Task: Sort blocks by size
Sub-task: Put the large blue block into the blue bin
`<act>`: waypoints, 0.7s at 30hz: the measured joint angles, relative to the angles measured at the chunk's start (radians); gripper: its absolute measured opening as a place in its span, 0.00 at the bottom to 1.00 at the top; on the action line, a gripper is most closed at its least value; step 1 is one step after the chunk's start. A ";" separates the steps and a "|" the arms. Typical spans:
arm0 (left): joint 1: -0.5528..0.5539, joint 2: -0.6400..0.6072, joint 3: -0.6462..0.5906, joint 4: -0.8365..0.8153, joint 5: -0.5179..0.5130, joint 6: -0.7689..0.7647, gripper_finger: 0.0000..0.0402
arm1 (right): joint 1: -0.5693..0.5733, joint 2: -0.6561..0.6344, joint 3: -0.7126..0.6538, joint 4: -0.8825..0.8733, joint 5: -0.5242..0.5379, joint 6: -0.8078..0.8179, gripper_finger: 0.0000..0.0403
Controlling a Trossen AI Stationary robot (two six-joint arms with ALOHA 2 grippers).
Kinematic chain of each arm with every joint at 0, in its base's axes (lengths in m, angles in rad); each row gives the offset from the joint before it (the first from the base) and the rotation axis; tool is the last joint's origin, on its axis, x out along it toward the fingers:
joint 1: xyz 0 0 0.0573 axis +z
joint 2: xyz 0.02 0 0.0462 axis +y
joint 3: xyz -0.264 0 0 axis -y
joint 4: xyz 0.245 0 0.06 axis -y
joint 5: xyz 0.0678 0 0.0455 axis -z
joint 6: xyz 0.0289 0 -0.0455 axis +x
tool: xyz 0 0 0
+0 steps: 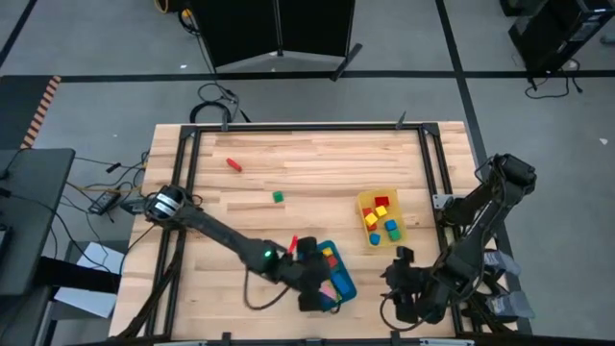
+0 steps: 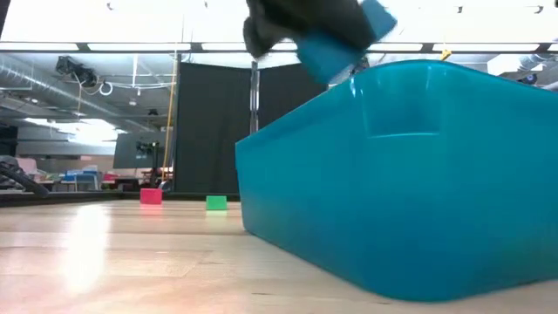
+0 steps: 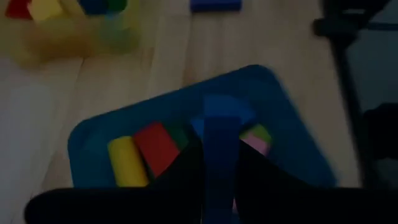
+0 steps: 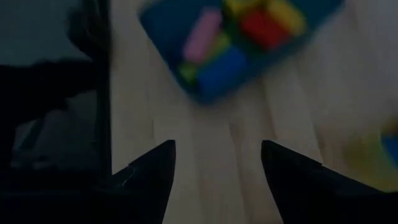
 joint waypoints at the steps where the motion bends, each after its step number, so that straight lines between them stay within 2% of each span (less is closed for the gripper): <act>1: 0.012 0.007 -0.007 0.007 0.012 -0.002 0.15 | 0.004 0.004 0.000 -0.036 -0.025 0.047 0.62; 3: 0.033 0.029 -0.018 0.009 0.034 -0.020 0.15 | 0.014 0.015 0.000 -0.111 -0.076 0.146 0.63; 5: 0.041 0.042 -0.019 -0.002 0.050 -0.023 0.19 | 0.027 0.029 0.000 -0.163 -0.127 0.256 0.64; 8: 0.039 0.041 -0.017 0.019 0.051 -0.018 0.37 | 0.056 0.055 0.000 -0.213 -0.195 0.418 0.68; 11: 0.038 0.028 -0.018 0.009 0.051 0.010 0.55 | 0.080 0.096 0.000 -0.245 -0.214 0.575 0.70; 15: 0.039 -0.019 -0.018 0.013 0.008 0.055 0.71 | 0.091 0.174 0.000 -0.257 -0.220 0.713 0.71; 18: 0.053 -0.056 -0.018 -0.025 -0.029 0.059 0.76 | 0.092 0.236 0.000 -0.255 -0.231 0.781 0.71; 21: 0.076 -0.096 -0.018 -0.075 -0.056 0.061 0.76 | 0.092 0.287 0.000 -0.255 -0.247 0.845 0.71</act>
